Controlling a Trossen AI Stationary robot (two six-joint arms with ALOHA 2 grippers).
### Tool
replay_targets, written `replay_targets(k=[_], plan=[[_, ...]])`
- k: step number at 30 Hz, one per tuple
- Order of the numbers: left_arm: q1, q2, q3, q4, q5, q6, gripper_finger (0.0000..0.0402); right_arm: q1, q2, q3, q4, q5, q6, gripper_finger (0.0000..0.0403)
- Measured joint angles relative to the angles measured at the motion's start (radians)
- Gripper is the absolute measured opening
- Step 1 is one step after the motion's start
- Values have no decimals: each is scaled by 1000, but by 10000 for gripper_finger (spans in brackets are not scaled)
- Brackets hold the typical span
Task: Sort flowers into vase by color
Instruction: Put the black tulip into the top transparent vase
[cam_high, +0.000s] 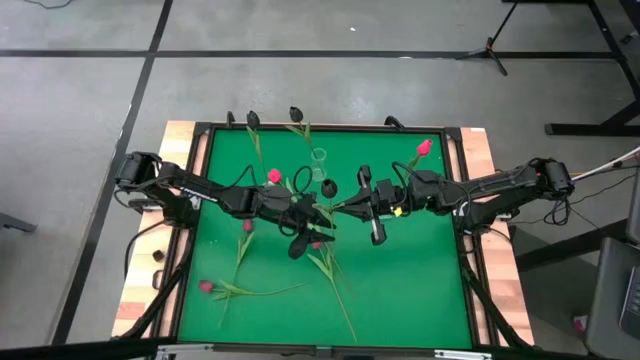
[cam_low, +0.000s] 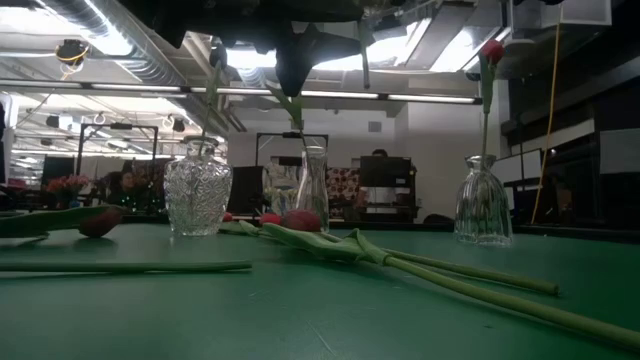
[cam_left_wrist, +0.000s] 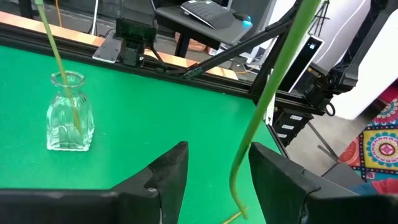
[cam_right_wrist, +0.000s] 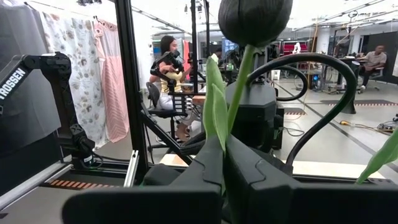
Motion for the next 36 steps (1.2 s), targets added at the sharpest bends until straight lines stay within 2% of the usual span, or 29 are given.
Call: replay_targets(k=[8, 31, 36], plan=[[0, 0, 0, 4, -25, 5, 141, 0, 0, 0, -3, 0, 0, 1], [-3, 0, 0, 35, -24, 23, 11, 0, 0, 0, -53, 0, 7, 1], [-3, -1, 0, 39, -24, 23, 5, 0, 0, 0, -53, 0, 14, 20]])
